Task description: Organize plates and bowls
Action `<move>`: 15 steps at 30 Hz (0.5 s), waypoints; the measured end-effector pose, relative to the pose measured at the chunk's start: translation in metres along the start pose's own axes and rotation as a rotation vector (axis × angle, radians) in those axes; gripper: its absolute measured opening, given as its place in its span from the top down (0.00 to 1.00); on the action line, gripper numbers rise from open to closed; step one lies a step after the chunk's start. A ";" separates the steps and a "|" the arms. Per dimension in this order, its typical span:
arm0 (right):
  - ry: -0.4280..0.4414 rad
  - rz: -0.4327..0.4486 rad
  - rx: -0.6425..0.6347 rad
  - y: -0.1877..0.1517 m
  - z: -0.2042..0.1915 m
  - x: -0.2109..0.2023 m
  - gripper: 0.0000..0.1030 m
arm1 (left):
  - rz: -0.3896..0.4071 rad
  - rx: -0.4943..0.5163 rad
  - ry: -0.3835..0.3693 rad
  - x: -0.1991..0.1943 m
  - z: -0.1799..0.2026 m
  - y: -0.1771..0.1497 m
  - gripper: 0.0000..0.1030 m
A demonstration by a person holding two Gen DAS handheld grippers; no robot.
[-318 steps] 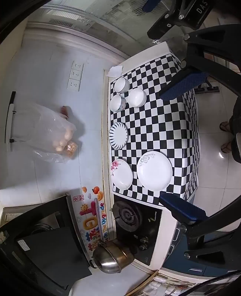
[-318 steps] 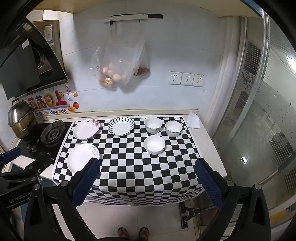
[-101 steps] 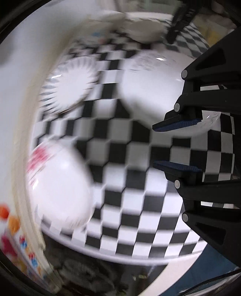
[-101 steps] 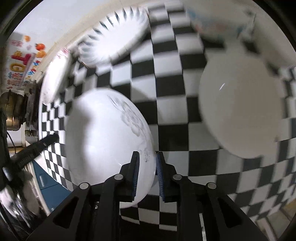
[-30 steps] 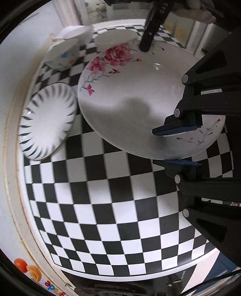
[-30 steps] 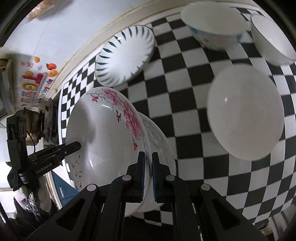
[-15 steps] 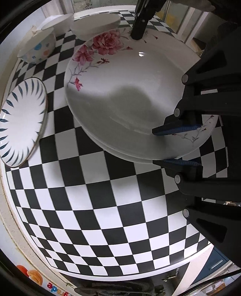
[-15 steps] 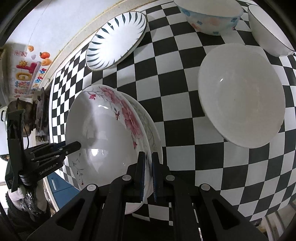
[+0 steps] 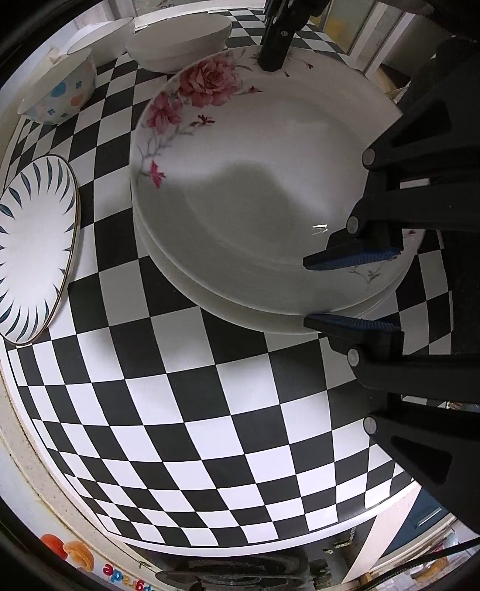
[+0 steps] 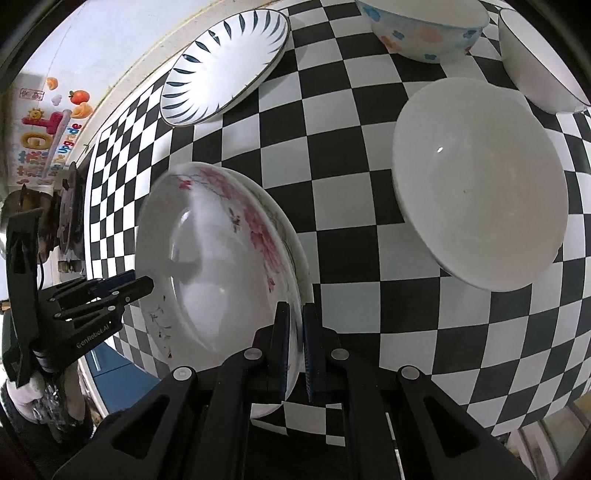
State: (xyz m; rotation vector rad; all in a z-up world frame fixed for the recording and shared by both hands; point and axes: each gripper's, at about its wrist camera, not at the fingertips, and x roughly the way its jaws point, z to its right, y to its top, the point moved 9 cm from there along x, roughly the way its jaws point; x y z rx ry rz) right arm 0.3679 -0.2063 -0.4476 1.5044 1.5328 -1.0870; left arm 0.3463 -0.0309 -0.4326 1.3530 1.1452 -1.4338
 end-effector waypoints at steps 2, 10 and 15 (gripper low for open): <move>-0.001 -0.006 -0.001 0.000 0.000 0.001 0.92 | -0.001 0.002 0.001 0.000 0.002 0.001 0.79; -0.008 -0.034 0.004 -0.003 0.001 0.009 0.89 | 0.006 -0.004 -0.004 -0.002 0.006 -0.001 0.79; -0.010 -0.035 0.019 -0.003 0.001 0.010 0.89 | 0.007 -0.002 -0.005 -0.004 -0.002 -0.005 0.79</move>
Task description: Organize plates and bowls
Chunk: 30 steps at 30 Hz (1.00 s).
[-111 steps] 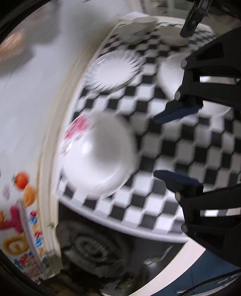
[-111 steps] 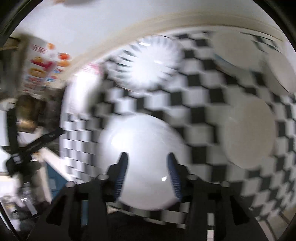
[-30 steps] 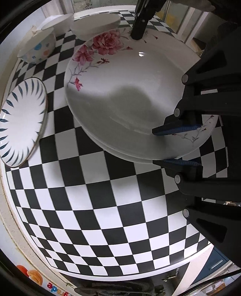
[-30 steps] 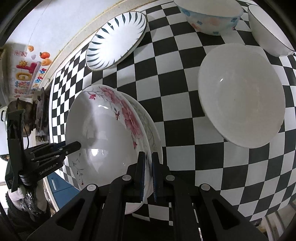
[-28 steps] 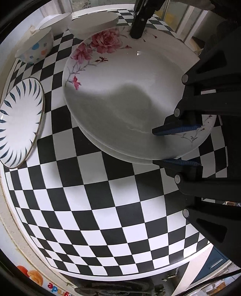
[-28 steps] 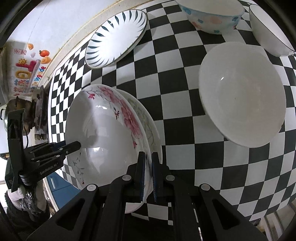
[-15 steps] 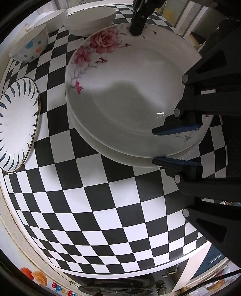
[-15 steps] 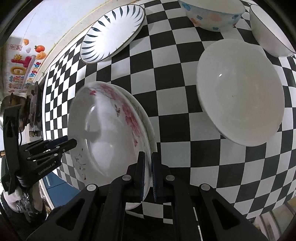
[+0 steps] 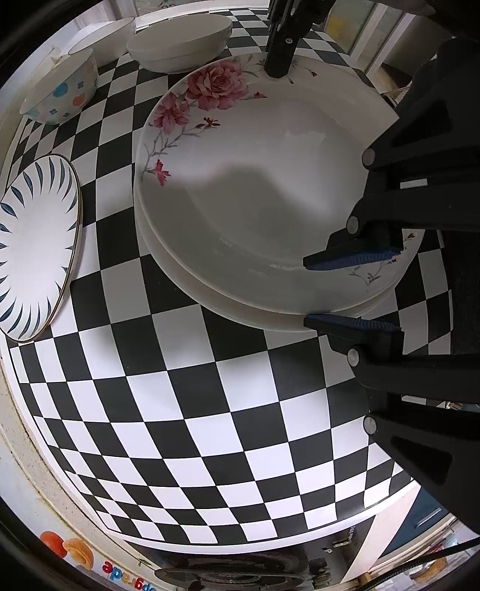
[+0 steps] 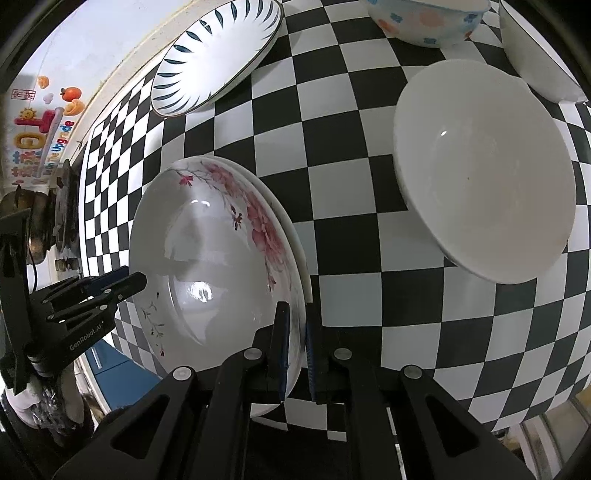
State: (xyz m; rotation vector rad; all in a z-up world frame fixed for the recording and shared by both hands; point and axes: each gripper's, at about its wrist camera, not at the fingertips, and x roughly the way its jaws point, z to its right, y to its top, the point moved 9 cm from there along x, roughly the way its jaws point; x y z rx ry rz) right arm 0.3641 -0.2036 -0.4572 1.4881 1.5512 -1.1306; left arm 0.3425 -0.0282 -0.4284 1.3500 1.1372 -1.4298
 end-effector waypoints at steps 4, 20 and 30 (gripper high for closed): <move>-0.017 -0.009 0.001 0.000 0.000 0.001 0.88 | 0.000 -0.008 -0.010 -0.003 -0.004 -0.003 0.79; 0.043 0.133 -0.039 0.072 -0.043 -0.079 0.54 | 0.172 -0.131 -0.171 -0.093 -0.039 0.095 0.70; -0.013 0.160 0.029 0.226 -0.038 -0.050 0.55 | 0.068 -0.200 -0.248 -0.034 -0.066 0.202 0.71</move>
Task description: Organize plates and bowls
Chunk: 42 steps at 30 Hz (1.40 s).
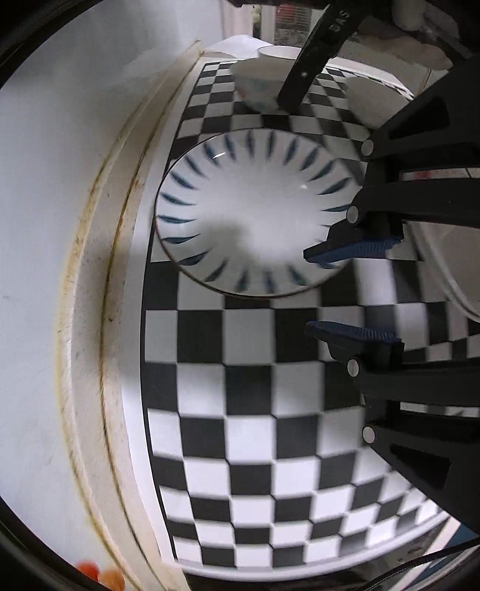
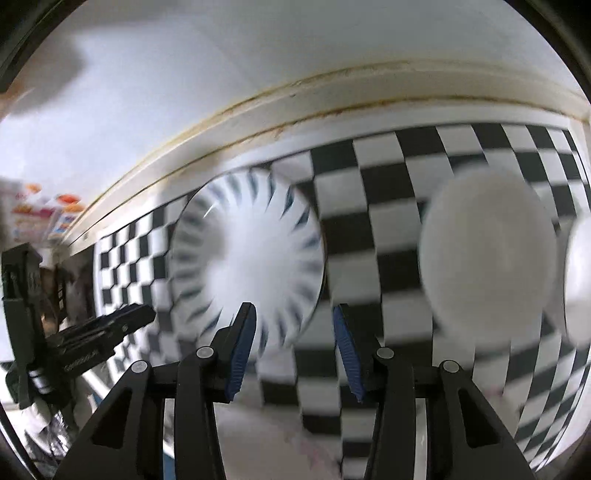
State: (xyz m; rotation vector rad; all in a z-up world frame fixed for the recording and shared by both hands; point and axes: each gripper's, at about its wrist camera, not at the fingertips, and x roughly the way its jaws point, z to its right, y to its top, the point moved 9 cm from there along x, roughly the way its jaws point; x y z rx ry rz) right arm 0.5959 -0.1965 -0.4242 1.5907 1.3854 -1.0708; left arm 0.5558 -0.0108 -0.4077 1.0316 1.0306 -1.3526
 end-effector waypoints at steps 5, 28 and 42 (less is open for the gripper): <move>-0.003 -0.057 0.054 0.032 0.012 0.040 0.62 | -0.046 0.007 -0.015 0.029 0.000 0.020 0.71; 0.021 -0.013 -0.039 0.011 -0.008 0.007 0.89 | 0.104 0.088 0.019 -0.044 0.022 -0.011 0.84; 0.076 0.038 -0.117 -0.078 -0.020 -0.068 0.90 | 0.192 0.129 0.005 -0.111 0.028 -0.102 0.84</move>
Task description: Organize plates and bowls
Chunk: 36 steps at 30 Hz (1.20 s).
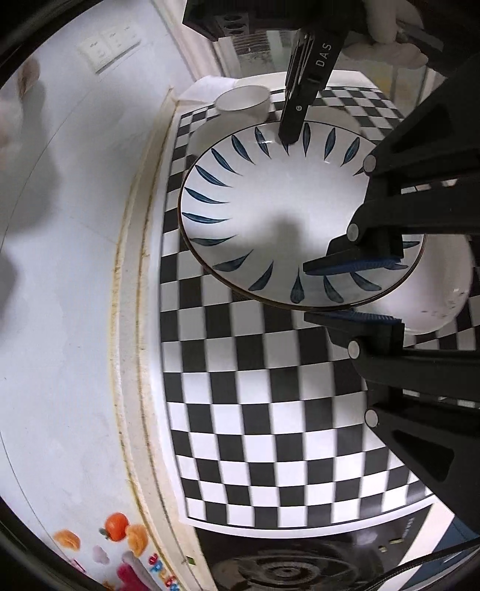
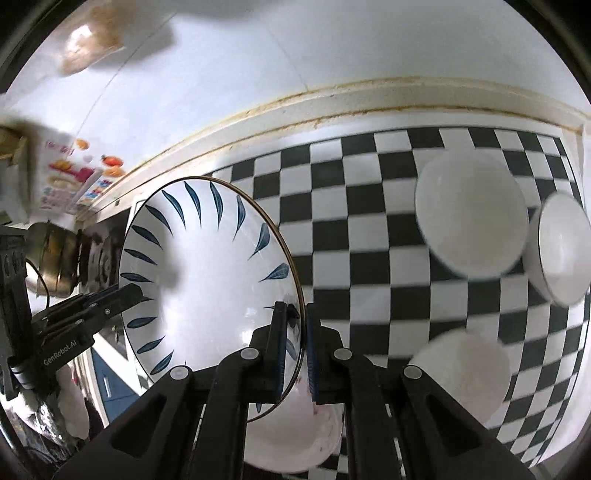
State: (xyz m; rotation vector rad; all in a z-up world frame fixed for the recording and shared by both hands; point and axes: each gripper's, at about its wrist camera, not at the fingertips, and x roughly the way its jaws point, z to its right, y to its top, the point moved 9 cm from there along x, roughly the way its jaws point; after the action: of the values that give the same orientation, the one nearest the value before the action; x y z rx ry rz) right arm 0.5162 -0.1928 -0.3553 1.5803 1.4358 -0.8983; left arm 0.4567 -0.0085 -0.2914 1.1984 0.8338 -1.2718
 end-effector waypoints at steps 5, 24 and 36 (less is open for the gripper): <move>0.008 -0.022 -0.006 -0.046 -0.001 0.002 0.90 | -0.037 -0.004 0.013 0.008 0.000 -0.038 0.84; -0.021 -0.172 0.036 -0.154 0.029 0.073 0.90 | -0.232 0.000 0.086 0.088 -0.008 -0.132 0.84; -0.071 -0.198 0.018 -0.153 0.026 0.091 0.90 | -0.236 -0.001 0.115 0.099 0.001 -0.132 0.84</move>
State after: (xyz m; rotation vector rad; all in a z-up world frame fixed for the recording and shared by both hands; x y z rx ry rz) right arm 0.3738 -0.1728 -0.4633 1.4224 1.5565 -1.0729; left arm 0.3438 -0.0209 -0.4117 1.2071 1.0854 -1.4007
